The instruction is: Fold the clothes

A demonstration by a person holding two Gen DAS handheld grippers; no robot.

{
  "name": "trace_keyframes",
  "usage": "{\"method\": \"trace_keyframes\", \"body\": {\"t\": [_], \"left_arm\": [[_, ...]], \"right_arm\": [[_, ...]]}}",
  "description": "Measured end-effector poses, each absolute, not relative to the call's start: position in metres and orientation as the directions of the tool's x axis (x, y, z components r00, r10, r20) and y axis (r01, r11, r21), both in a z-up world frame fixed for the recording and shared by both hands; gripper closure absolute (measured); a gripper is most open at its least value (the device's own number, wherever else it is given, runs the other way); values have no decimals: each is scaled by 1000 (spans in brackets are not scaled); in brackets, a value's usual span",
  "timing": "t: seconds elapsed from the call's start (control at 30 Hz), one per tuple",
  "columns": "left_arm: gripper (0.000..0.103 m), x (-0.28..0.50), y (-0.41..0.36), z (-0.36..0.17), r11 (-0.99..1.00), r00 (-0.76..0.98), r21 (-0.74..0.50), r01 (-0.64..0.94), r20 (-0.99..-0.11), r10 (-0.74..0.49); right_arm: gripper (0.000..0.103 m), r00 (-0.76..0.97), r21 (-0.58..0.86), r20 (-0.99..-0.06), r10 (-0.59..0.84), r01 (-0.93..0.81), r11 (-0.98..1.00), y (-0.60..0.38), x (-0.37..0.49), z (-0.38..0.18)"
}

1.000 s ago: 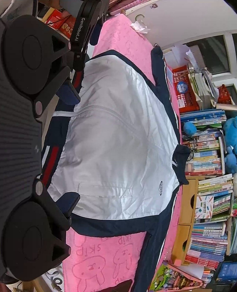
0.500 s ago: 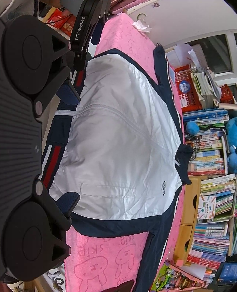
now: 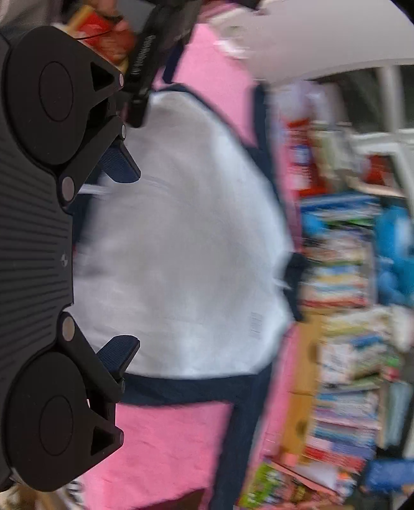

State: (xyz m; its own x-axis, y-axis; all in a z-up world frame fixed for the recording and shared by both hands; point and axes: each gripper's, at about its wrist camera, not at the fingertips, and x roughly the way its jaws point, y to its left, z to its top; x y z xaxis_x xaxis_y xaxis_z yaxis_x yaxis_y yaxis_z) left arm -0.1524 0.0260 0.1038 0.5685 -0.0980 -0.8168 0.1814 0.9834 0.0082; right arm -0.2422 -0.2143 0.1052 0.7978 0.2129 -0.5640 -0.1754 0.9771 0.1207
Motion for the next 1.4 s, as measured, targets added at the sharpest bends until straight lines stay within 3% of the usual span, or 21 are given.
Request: {"method": "trace_keyframes", "body": {"t": [0.13, 0.23, 0.37, 0.53, 0.73, 0.8, 0.87, 0.9, 0.97, 1.17, 1.27, 1.4], "left_arm": [[0, -112, 7, 116, 978, 618, 40, 206, -780, -99], [0, -82, -3, 115, 977, 625, 30, 212, -772, -113], [0, -49, -4, 103, 982, 613, 34, 188, -785, -90], [0, -22, 11, 87, 993, 591, 41, 111, -806, -33], [0, 2, 34, 79, 999, 575, 42, 16, -818, 25], [0, 7, 39, 78, 998, 578, 61, 2, -815, 49], [0, 11, 44, 78, 998, 581, 65, -10, -812, 59], [0, 12, 47, 77, 998, 582, 55, -13, -812, 52], [0, 14, 53, 76, 999, 584, 34, -19, -811, 39], [0, 18, 60, 72, 1000, 585, 21, 17, -811, 7], [0, 15, 64, 71, 1000, 595, 6, 19, -804, -7], [0, 8, 72, 65, 999, 631, -31, 13, -775, -33]], "right_arm": [[0, 909, 177, -416, 22, 57, 983, -306, -202, 119], [0, 909, 245, -379, -174, 280, 928, -406, -159, 115], [0, 856, 310, -383, -348, 474, 824, -514, -118, 106], [0, 810, 373, -427, -403, 563, 737, -594, -67, 85], [1, 700, 235, -546, -459, 654, 719, -634, 1, 59], [17, 668, 201, -579, -467, 672, 712, -645, 14, 52], [52, 631, 204, -618, -468, 704, 680, -652, 20, 45], [59, 633, 216, -616, -468, 707, 673, -651, 19, 45], [85, 665, 252, -585, -463, 692, 676, -644, 12, 49], [92, 838, 232, -418, -350, 471, 851, -552, 6, 97], [93, 915, 215, -367, -168, 259, 941, -478, 21, 122], [93, 916, 131, -374, 143, -101, 986, -343, 55, 128]]}}
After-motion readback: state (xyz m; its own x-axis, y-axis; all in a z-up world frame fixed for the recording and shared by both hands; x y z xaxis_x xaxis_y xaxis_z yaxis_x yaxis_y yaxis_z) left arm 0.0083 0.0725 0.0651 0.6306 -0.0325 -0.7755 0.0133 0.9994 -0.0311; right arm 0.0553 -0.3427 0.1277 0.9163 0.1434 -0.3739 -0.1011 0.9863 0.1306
